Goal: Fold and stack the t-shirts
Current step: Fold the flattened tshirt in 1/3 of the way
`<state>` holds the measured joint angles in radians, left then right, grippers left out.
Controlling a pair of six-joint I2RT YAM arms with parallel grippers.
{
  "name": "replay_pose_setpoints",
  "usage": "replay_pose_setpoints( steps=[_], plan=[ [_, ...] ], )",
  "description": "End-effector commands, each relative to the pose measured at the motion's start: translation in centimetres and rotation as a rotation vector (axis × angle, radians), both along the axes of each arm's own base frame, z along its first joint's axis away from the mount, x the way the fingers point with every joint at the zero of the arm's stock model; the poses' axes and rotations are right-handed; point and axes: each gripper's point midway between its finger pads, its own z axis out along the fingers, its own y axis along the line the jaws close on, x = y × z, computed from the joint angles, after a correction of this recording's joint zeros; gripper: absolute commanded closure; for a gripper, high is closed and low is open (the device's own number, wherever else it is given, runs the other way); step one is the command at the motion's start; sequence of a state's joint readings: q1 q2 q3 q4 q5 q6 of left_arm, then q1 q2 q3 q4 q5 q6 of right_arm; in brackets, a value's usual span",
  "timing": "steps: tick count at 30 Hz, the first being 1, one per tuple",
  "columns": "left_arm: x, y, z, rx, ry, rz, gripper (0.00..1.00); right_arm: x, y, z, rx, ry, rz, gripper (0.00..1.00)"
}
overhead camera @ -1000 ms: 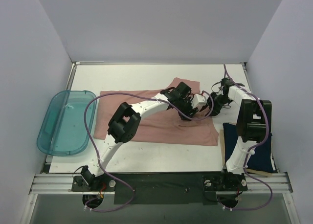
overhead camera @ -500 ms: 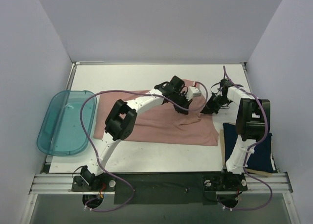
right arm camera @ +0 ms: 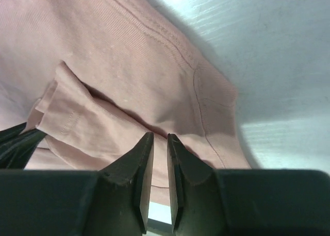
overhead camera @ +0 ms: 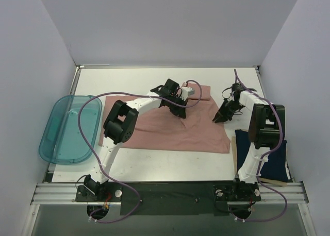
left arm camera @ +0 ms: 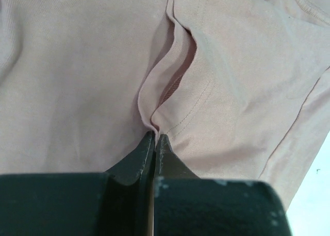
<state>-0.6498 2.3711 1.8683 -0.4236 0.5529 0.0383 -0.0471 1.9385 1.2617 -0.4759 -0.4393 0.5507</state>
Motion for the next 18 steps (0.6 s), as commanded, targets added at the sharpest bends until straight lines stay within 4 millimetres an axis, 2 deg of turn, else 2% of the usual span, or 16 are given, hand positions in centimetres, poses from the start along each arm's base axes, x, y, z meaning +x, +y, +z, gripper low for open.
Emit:
replay_pose_setpoints(
  steps=[1,2,6,9,10,13,14,15,18],
  plan=[
    [0.9,-0.8,4.3,-0.083,-0.039,0.048,0.93,-1.1,-0.7,3.0,-0.128,-0.055,0.087,0.85],
    [1.0,-0.8,4.2,-0.081,-0.034,0.057,0.9,-1.2,-0.4,3.5,-0.162,-0.078,0.124,0.85],
    [2.0,0.3,5.2,-0.033,-0.029,0.137,0.89,-1.7,1.6,4.2,-0.205,-0.13,0.228,0.9],
    [2.4,1.1,6.2,-0.02,-0.015,0.187,0.88,-1.7,3.8,3.2,-0.134,-0.136,0.241,0.96],
    [2.4,1.2,6.5,-0.025,-0.018,0.191,0.85,-1.6,4.0,2.9,-0.124,-0.129,0.23,0.98],
    [1.9,1.5,6.3,-0.019,0.001,0.189,0.72,-1.6,3.4,0.5,-0.137,-0.049,0.18,1.0],
    [1.9,1.7,6.3,-0.011,0.001,0.194,0.64,-1.8,2.8,0.0,-0.134,-0.025,0.16,1.0],
    [2.1,2.3,6.4,-0.003,0.008,0.203,0.62,-2.3,2.6,-0.6,-0.123,0.006,0.141,1.0],
    [3.2,3.7,8.1,-0.015,-0.011,0.221,0.53,-3.0,1.1,-1.1,-0.13,0.044,0.12,1.0]
  ],
)
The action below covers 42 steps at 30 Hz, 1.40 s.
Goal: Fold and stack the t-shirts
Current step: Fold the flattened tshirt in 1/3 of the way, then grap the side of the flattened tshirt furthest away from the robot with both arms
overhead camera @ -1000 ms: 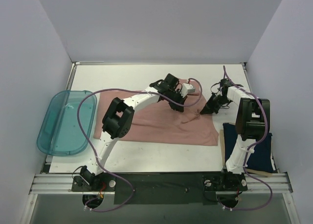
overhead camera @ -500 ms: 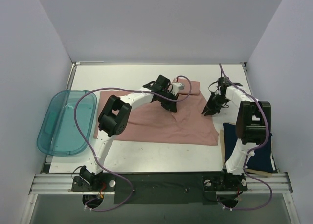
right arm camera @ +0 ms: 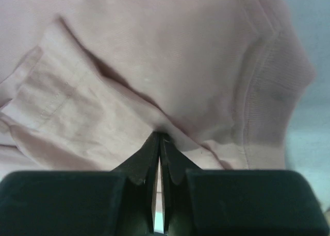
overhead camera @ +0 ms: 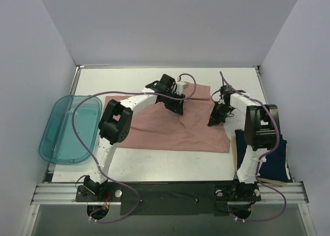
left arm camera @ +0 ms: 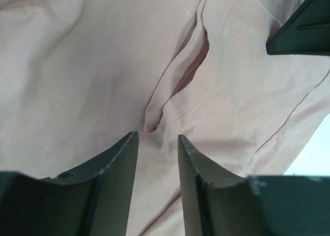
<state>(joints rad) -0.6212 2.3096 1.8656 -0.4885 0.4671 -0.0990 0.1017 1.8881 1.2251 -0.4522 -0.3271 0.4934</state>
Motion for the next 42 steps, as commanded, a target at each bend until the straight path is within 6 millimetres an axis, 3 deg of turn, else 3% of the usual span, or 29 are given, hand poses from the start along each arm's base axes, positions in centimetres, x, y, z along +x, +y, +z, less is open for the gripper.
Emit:
replay_pose_setpoints(
  steps=[1,3,6,7,8,9,10,11,12,13,14,15,16,17,18,22,28,29,33,36,37,40,42],
  plan=[
    [3.0,2.6,7.1,-0.055,-0.097,0.06,0.51,-1.4,-2.3,-0.7,-0.023,0.082,-0.053,1.0],
    [4.5,4.8,8.7,-0.035,-0.185,0.025,0.5,-0.3,-2.5,0.7,-0.014,0.048,-0.029,0.99],
    [6.4,9.2,10.9,0.026,-0.29,-0.027,0.47,3.3,-2.7,4.5,-0.004,-0.083,-0.006,0.84],
    [7.9,11.9,11.2,0.065,-0.344,-0.036,0.44,4.2,-2.9,5.3,-0.004,-0.112,-0.01,0.73],
    [8.2,13.4,11.6,0.087,-0.348,-0.033,0.42,6.2,-3.3,7.0,0.0,-0.171,-0.023,0.69],
    [9.6,16.3,11.7,0.12,-0.378,-0.025,0.39,7.0,-3.3,6.8,0.005,-0.171,-0.029,0.6],
    [9.8,17.7,12.1,0.141,-0.376,-0.024,0.37,9.2,-3.2,8.6,0.012,-0.23,-0.032,0.56],
    [10.8,20.6,11.3,0.191,-0.381,-0.024,0.35,10.3,-4.4,7.5,0.012,-0.21,-0.073,0.53],
    [11.5,23.2,11.7,0.223,-0.377,0.004,0.34,12.3,-4.8,8.9,0.016,-0.253,-0.091,0.51],
    [12.0,24.9,10.2,0.286,-0.367,-0.021,0.32,13.2,-5.0,7.6,0.022,-0.226,-0.118,0.49],
    [12.4,26.9,10.6,0.321,-0.36,-0.009,0.32,15.3,-5.2,7.3,0.031,-0.237,-0.14,0.49],
    [12.9,28.4,9.2,0.367,-0.346,-0.023,0.32,16.2,-5.3,6.6,0.037,-0.233,-0.154,0.47],
    [13.2,29.8,10.0,0.384,-0.345,-0.014,0.32,18.1,-5.3,6.3,0.053,-0.246,-0.172,0.45],
    [13.7,30.8,8.9,0.411,-0.337,-0.031,0.31,19.1,-5.1,5.7,0.066,-0.246,-0.178,0.43],
    [14.4,32.0,9.4,0.432,-0.352,-0.015,0.31,20.5,-4.7,4.5,0.093,-0.236,-0.197,0.4],
    [16.1,35.3,7.8,0.569,-0.39,-0.022,0.29,22.3,-2.9,1.4,0.153,-0.189,-0.236,0.4],
    [15.7,36.2,6.2,0.611,-0.392,-0.143,0.26,22.2,-0.9,-1.2,0.203,-0.144,-0.233,0.43],
    [15.7,36.3,6.1,0.618,-0.397,-0.173,0.25,22.1,1.0,-1.1,0.23,-0.146,-0.202,0.47],
    [16.0,36.4,4.9,0.629,-0.42,-0.286,0.23,22.4,2.0,-2.8,0.256,-0.116,-0.253,0.58],
    [16.0,35.8,4.2,0.606,-0.439,-0.393,0.2,23.3,1.9,-2.4,0.278,-0.14,-0.293,0.86],
    [15.0,35.4,3.5,0.585,-0.405,-0.434,0.2,23.8,1.9,-1.8,0.292,-0.159,-0.301,0.91],
    [13.7,35.5,0.8,0.608,-0.333,-0.503,0.21,24.2,2.0,-0.1,0.312,-0.201,-0.295,1.0],
    [12.8,35.9,-0.7,0.621,-0.278,-0.527,0.21,24.1,1.8,1.3,0.316,-0.225,-0.283,1.0]
  ],
)
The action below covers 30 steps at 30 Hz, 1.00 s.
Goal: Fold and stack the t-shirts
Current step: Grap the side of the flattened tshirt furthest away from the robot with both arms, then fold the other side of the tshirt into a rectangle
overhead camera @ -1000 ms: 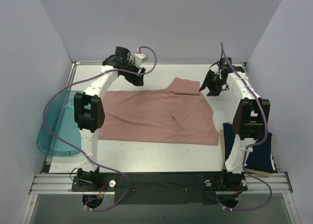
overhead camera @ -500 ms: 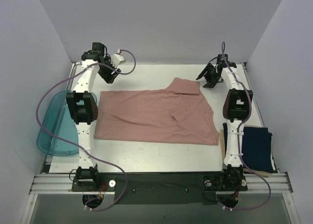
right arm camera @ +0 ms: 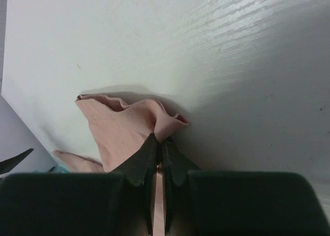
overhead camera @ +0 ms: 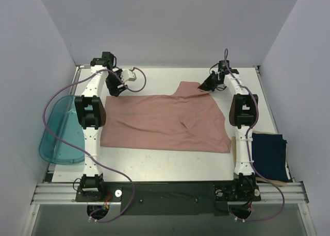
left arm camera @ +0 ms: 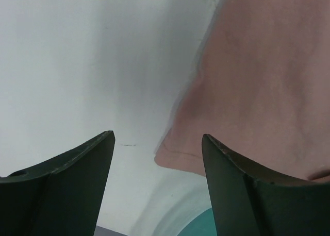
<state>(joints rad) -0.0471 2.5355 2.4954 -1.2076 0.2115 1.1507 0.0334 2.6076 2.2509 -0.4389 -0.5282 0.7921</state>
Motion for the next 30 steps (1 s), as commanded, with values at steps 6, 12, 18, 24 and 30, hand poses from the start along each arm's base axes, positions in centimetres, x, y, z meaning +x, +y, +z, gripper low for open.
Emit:
replay_pose_setpoints(
  steps=[6,12,18,24,30],
  plan=[
    [0.3,-0.1,-4.1,0.028,0.05,-0.005,0.28,-1.4,-0.3,6.2,-0.015,-0.095,0.038,1.0],
    [-0.5,-0.9,-3.6,0.01,0.061,-0.029,0.53,-3.2,-0.1,11.4,-0.015,-0.184,0.105,1.0],
    [-5.5,-2.1,-2.0,-0.065,0.207,-0.09,1.0,-7.3,-0.2,15.0,-0.024,-0.216,0.162,1.0],
    [-4.1,-0.5,2.5,-0.112,0.037,0.112,1.0,-14.7,-0.6,13.9,-0.024,-0.107,0.225,1.0],
    [-7.6,0.2,4.9,-0.05,-0.05,0.059,1.0,-21.8,-1.2,12.7,-0.03,0.011,0.261,1.0]
  ],
)
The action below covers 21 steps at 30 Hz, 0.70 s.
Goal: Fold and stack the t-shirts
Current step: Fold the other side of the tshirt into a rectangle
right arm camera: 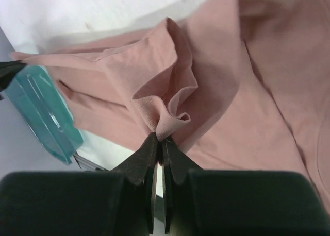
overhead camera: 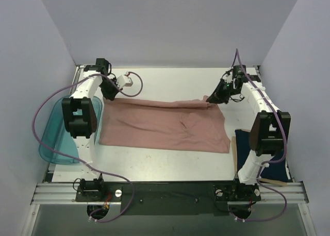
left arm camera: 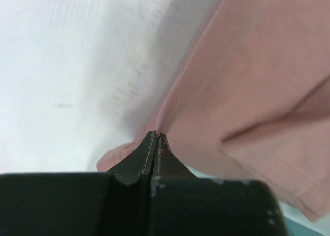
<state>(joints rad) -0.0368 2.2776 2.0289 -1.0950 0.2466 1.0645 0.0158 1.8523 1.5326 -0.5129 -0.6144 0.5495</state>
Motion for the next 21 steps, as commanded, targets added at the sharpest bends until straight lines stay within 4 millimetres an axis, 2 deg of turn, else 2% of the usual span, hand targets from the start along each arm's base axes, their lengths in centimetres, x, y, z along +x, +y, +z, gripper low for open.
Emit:
replay_pose_setpoints(
  steps=[1,2,3,4,5,6,8,11,15,17,21],
  plan=[
    [-1.3,0.3,5.7,0.026,-0.178,-0.031,1.0,-5.8,-0.4,0.3,-0.011,0.079,0.053,1.0],
    [-3.0,0.4,5.2,0.037,-0.156,-0.052,1.0,-7.3,-0.6,-0.8,-0.019,0.127,0.052,1.0],
    [-3.8,0.7,5.9,0.055,-0.166,-0.059,1.0,-8.0,-0.7,-0.7,-0.023,0.127,0.053,1.0],
    [-5.2,1.0,4.7,0.069,-0.126,-0.074,1.0,-9.5,-0.7,-1.7,-0.028,0.167,0.051,1.0],
    [-5.9,1.3,4.7,0.085,-0.122,-0.073,1.0,-10.4,-0.8,-2.0,-0.034,0.178,0.048,1.0],
    [-7.1,1.5,3.5,0.093,-0.084,-0.072,1.0,-11.5,-1.1,-3.1,-0.05,0.213,0.04,1.0],
    [-8.6,1.5,2.1,0.089,-0.04,-0.072,1.0,-13.2,-1.2,-4.6,-0.071,0.256,0.034,1.0],
    [-9.8,1.0,0.0,0.084,-0.006,-0.067,1.0,-15.1,-0.7,-6.9,-0.078,0.331,0.054,1.0],
    [-9.3,1.0,-1.1,0.099,-0.016,-0.06,1.0,-16.4,-1.6,-9.0,-0.132,0.389,0.04,1.0],
    [-8.8,1.1,-1.1,0.104,-0.018,-0.053,1.0,-17.0,-2.0,-9.2,-0.145,0.404,0.034,1.0],
    [-8.0,1.3,-0.4,0.122,-0.042,-0.058,1.0,-17.5,-2.0,-8.0,-0.152,0.4,0.066,1.0]
  ],
)
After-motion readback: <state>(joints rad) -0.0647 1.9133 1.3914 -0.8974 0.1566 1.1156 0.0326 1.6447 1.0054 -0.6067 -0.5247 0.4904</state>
